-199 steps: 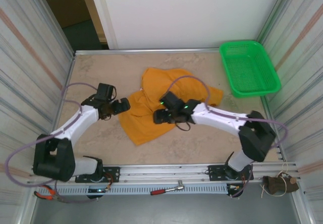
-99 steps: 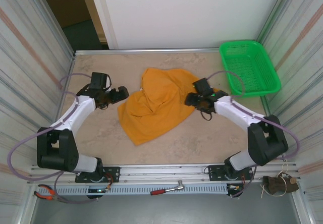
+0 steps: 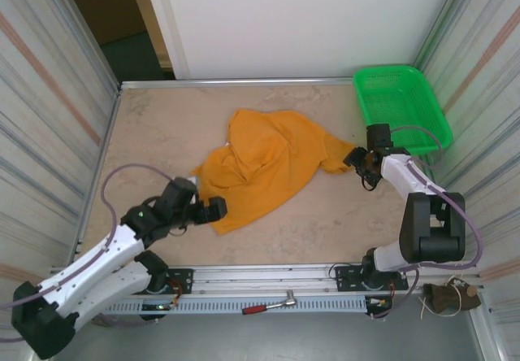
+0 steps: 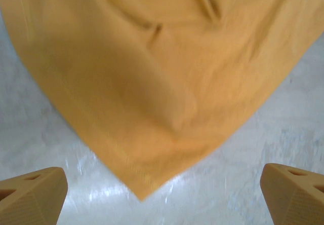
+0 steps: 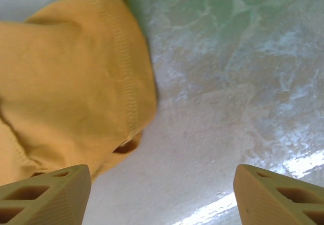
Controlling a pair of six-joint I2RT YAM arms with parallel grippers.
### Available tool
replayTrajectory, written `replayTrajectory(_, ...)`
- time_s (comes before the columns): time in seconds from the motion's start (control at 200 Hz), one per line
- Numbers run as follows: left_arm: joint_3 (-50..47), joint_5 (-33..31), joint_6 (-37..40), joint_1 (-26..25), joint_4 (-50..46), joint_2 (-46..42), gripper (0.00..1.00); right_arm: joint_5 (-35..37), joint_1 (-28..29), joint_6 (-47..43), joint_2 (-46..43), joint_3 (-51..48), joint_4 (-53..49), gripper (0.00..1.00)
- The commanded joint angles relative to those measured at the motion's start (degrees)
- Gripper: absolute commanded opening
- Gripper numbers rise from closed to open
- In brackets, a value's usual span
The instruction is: Fold the inside-out t-shirt
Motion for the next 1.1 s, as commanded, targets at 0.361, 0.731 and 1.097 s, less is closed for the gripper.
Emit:
replayTrajectory(0.361,-6.1,-5.8,-16.1,-13.6,12.4,11.6,0.96,-5.0,-2.3,2.8,7.6,-0.8,7.5,0.63)
replayTrajectory(0.731,-7.5,-11.9,-18.1,-15.2,16.3,17.3,0.75,-8.4,-1.7,4.0,15.6,2.8,11.1,0.38)
replayTrajectory(1.097,-1.4,-16.7,-13.1,-11.8,11.3,13.8,0.0,-9.4,0.1,3.7,0.7,-2.6,9.8,0.0)
